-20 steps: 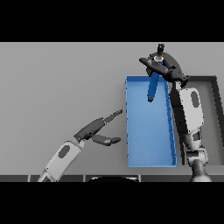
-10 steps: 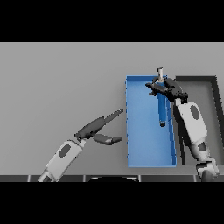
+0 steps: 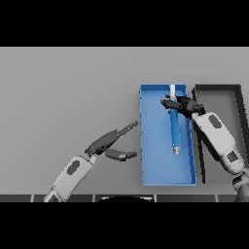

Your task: Pick up the blue pipe and place it into the blue bin.

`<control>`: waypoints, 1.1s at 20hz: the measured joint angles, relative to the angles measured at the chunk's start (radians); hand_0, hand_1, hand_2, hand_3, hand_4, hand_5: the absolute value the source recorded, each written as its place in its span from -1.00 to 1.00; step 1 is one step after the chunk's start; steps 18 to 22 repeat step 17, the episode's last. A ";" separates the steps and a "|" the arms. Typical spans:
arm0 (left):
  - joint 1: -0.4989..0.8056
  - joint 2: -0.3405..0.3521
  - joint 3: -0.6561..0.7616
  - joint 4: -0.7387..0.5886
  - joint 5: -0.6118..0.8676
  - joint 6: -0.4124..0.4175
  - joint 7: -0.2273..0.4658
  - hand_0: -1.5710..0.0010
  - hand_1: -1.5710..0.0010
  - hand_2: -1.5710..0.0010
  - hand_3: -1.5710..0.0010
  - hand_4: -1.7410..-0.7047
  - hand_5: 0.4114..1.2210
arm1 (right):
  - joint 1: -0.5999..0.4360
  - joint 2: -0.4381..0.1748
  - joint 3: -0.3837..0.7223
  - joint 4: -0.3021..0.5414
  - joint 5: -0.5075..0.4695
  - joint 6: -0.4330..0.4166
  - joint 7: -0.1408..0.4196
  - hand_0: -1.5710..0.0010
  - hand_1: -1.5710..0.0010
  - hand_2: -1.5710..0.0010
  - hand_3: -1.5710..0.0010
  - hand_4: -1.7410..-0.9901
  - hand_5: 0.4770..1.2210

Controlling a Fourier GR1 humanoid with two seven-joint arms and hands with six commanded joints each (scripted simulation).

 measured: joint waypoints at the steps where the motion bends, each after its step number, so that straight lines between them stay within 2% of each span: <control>1: -0.002 0.006 0.008 0.001 0.006 -0.001 -0.001 1.00 1.00 1.00 1.00 0.67 -0.81 | -0.003 -0.007 0.010 -0.005 0.017 0.001 0.000 0.83 0.83 0.84 0.89 0.58 0.17; 4: 0.003 0.008 0.011 0.013 0.001 0.001 -0.010 1.00 1.00 1.00 1.00 0.67 -0.83 | -0.010 -0.006 0.037 -0.008 0.057 0.006 -0.010 0.91 0.92 0.92 0.95 0.63 -0.05; 5: -0.004 0.014 0.016 0.003 0.007 -0.001 -0.012 1.00 1.00 1.00 1.00 0.67 -0.84 | -0.010 -0.004 0.043 -0.010 0.067 0.002 -0.015 0.75 0.88 0.93 0.96 0.62 -0.11; 6: -0.003 0.013 0.016 0.007 0.007 -0.001 -0.008 1.00 1.00 1.00 1.00 0.66 -0.84 | -0.004 -0.011 0.042 -0.016 0.067 0.000 -0.021 0.52 0.77 0.89 0.97 0.59 -0.15; 8: 0.011 0.012 0.000 0.004 -0.004 -0.005 -0.010 1.00 1.00 1.00 1.00 0.66 -0.84 | 0.003 -0.008 0.043 -0.019 0.068 -0.006 -0.031 0.69 0.85 0.93 0.98 0.57 -0.19; 9: 0.002 0.016 0.008 0.008 -0.002 -0.005 -0.005 1.00 1.00 1.00 1.00 0.66 -0.85 | 0.003 -0.008 0.038 -0.013 0.066 0.006 -0.045 0.75 0.88 0.95 0.98 0.56 -0.16; 11: -0.001 0.009 0.007 0.011 -0.003 0.000 0.001 1.00 1.00 1.00 1.00 0.65 -0.84 | -0.002 -0.008 0.031 -0.018 0.047 0.022 -0.035 0.84 0.92 0.97 0.99 0.56 -0.11; 13: 0.007 0.008 0.003 0.005 -0.003 0.000 -0.002 1.00 1.00 1.00 1.00 0.65 -0.84 | 0.006 -0.018 0.018 -0.031 0.030 0.016 -0.037 0.73 0.87 0.97 0.99 0.57 -0.12; 22: 0.031 0.025 -0.003 -0.037 0.008 -0.006 0.006 1.00 1.00 1.00 1.00 0.65 -0.83 | 0.008 -0.013 0.028 -0.032 0.042 0.012 -0.038 0.73 0.87 0.97 0.99 0.57 -0.14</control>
